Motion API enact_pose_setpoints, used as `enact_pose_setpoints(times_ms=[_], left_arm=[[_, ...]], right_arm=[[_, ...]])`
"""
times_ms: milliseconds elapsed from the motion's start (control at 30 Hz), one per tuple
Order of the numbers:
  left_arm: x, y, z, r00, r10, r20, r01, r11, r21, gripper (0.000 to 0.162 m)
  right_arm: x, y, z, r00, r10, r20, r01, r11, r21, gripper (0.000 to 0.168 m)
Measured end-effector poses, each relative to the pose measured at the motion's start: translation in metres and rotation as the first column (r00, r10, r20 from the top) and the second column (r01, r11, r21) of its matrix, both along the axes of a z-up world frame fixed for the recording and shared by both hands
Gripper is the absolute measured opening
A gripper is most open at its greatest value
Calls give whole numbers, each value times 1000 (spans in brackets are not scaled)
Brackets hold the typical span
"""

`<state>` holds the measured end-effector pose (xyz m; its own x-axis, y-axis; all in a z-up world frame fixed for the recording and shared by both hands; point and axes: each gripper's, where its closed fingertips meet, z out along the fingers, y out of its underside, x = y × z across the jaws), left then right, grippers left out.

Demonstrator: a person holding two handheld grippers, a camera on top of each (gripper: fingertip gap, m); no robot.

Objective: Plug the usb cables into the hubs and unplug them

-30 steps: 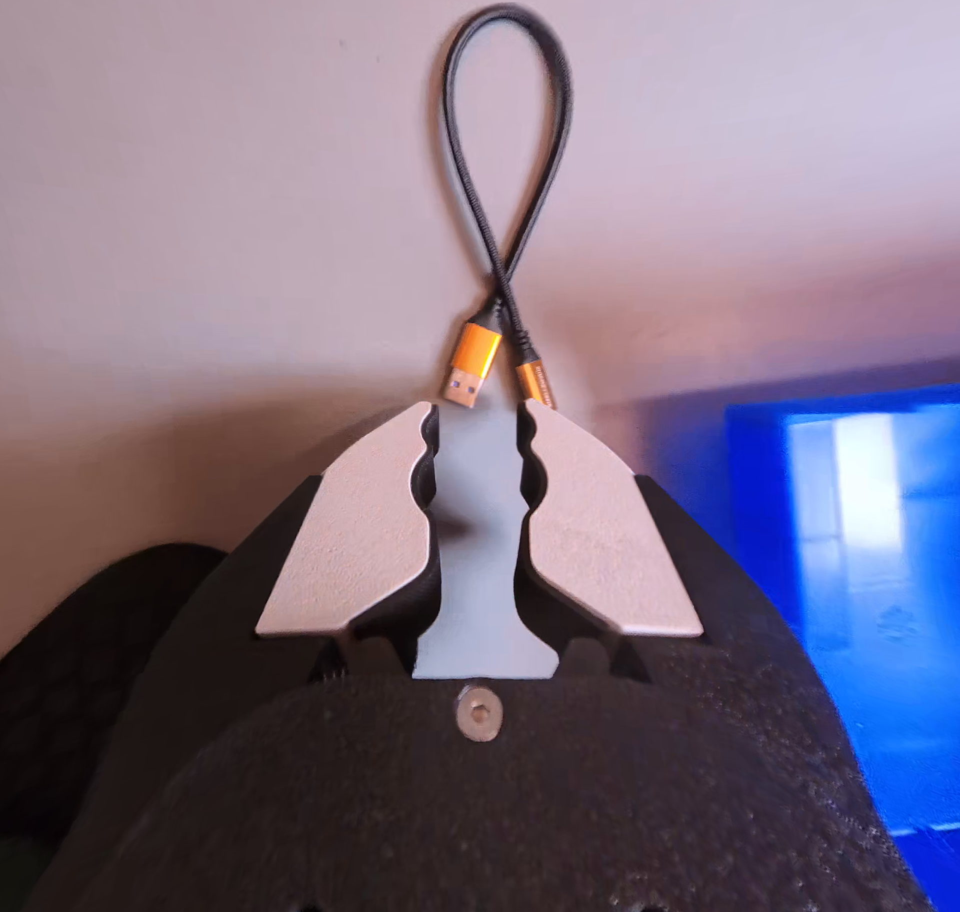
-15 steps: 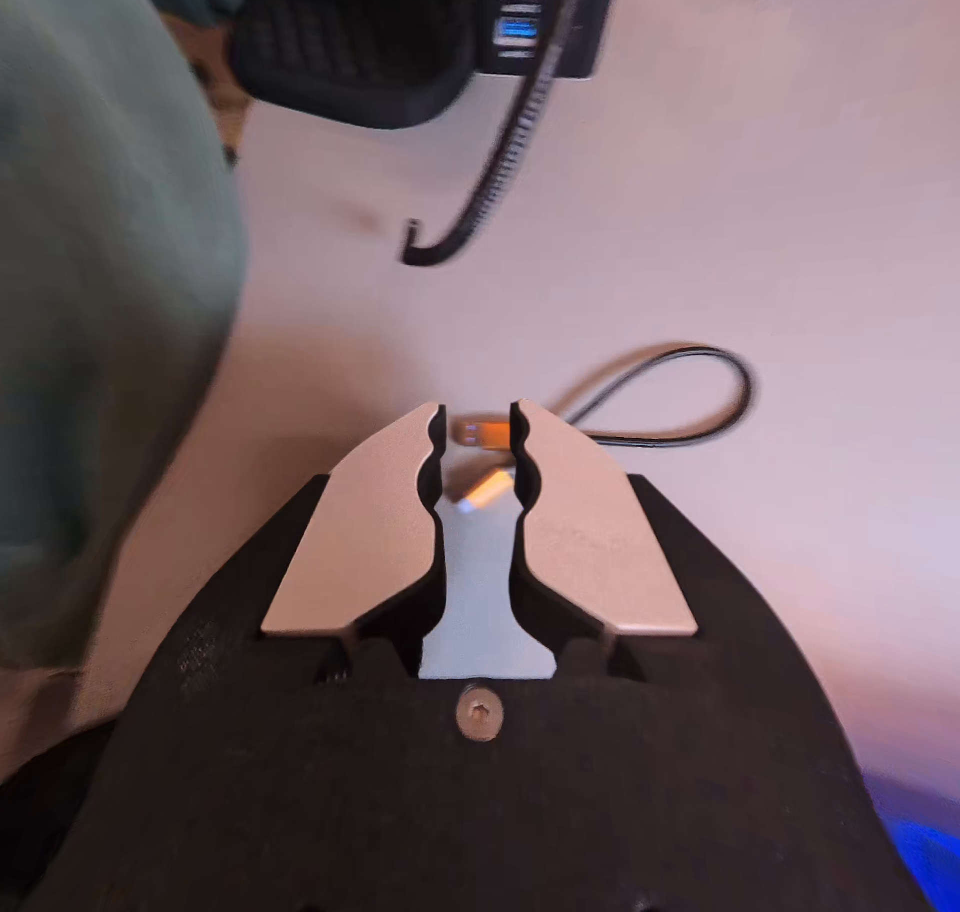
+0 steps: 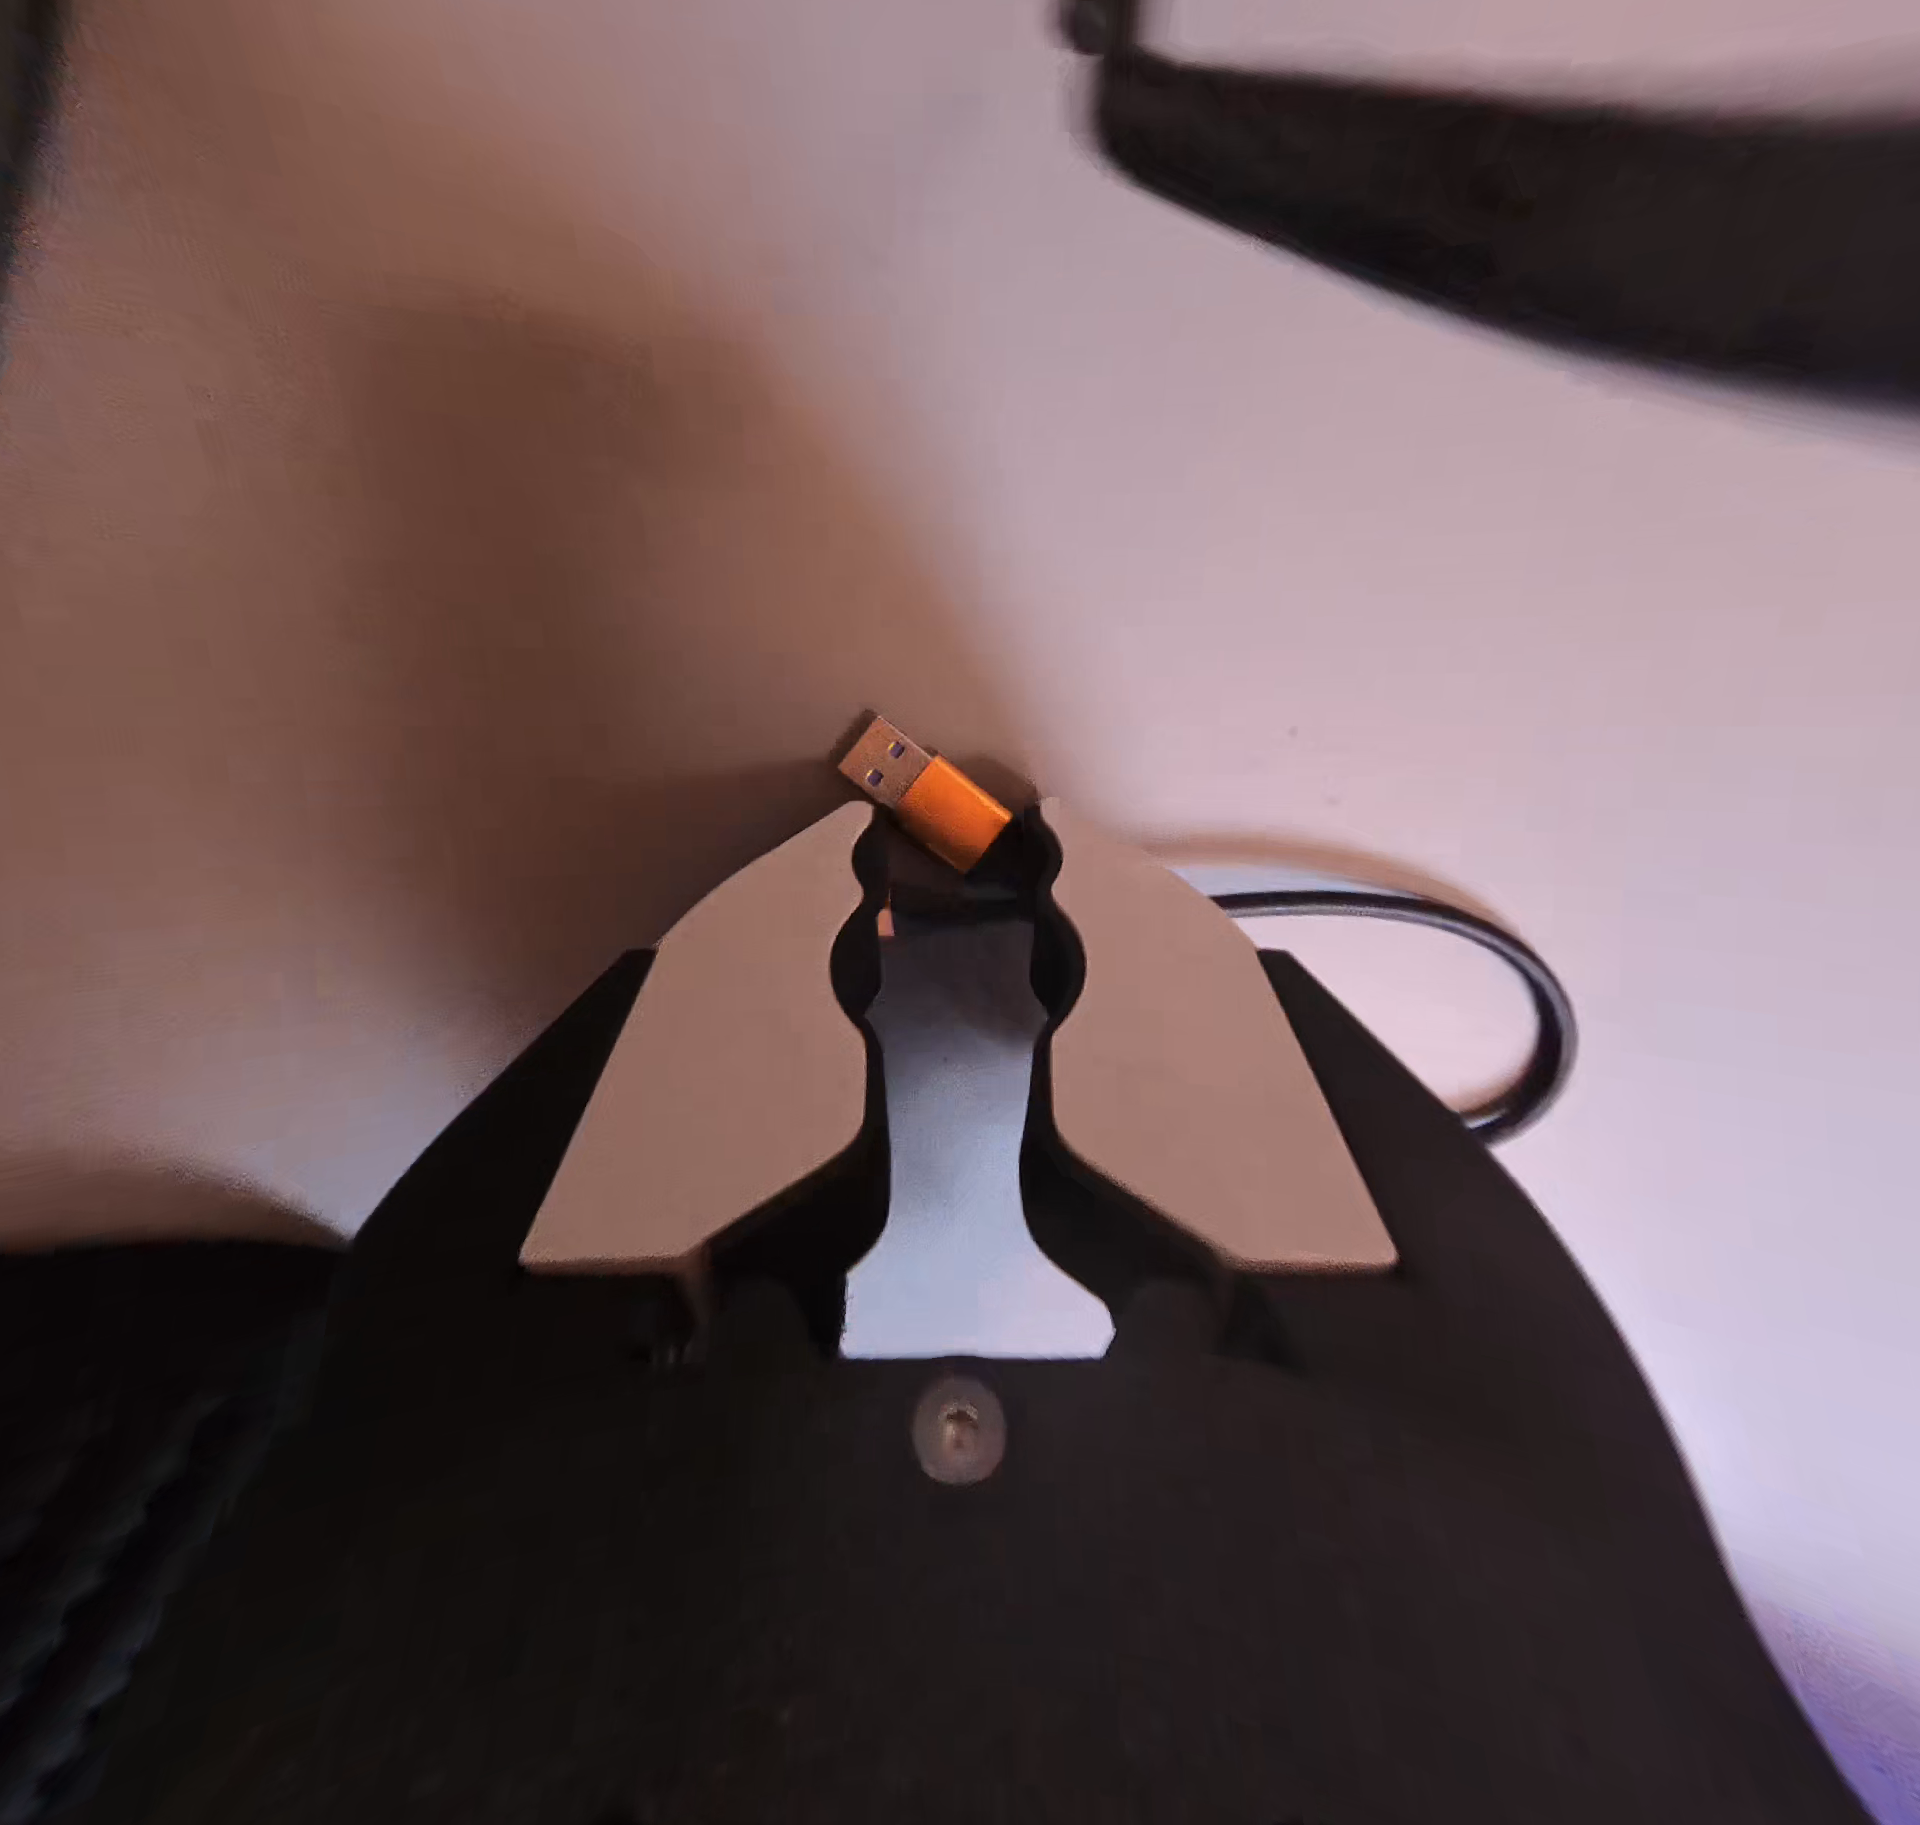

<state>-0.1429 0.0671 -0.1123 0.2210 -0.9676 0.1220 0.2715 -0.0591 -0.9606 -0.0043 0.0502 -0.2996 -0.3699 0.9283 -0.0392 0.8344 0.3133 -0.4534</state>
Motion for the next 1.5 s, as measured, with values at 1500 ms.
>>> enact_pose_setpoints(times_ms=[1500], left_arm=[[18, -28, -5, 985, -173, 4, 173, 985, 12, 62]], right_arm=[[-9, 14, -1, 999, -8, 44, 10, 999, -34, 24]])
